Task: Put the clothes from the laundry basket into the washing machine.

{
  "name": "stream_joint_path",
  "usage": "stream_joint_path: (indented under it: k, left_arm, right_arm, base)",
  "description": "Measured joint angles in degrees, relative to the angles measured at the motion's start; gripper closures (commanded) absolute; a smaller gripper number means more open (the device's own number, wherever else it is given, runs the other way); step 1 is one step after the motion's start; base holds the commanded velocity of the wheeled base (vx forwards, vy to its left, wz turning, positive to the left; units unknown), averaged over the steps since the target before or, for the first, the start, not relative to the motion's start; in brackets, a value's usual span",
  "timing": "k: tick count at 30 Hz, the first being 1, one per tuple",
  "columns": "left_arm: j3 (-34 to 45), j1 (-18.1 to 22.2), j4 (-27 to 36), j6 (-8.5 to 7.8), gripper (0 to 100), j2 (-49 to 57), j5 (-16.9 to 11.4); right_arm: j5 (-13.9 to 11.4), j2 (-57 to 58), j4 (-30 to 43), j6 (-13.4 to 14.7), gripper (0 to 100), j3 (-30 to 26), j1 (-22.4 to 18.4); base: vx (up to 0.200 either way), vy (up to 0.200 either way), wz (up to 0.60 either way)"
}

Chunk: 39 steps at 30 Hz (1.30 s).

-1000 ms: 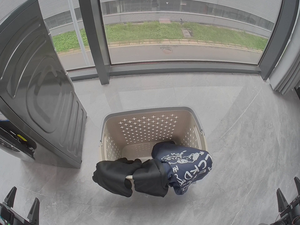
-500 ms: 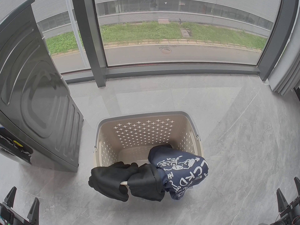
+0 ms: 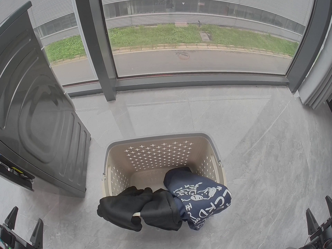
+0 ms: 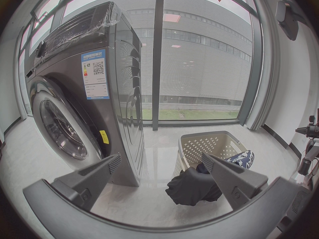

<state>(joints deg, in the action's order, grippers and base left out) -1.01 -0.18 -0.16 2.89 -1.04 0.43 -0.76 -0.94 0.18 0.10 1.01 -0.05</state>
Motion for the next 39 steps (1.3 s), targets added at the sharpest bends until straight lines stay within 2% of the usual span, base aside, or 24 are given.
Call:
stream_joint_path:
  k: [4,25,30,39]
  left_arm:
    - [0.0,0.0,0.0,-0.02,0,0.0,0.0]
    - [0.0,0.0,0.02,-0.02,0,0.0,0.0]
    - [0.0,-0.02,0.0,-0.02,0,0.0,0.0]
    - [0.0,0.02,-0.02,-0.02,0,0.0,0.0]
  right_arm:
    - [-0.02,0.0,0.0,0.0,0,0.0,0.0]
    - [0.0,0.0,0.0,0.0,0,0.0,-0.02]
    - [-0.02,0.0,0.0,0.0,0,0.0,-0.02]
    - [-0.02,0.0,-0.02,0.0,0,0.0,-0.02]
  base:
    - [0.2,0.0,0.0]
    - [0.029,0.0,0.0]
    - [0.2,0.0,0.0]
    - [0.0,0.0,0.0]
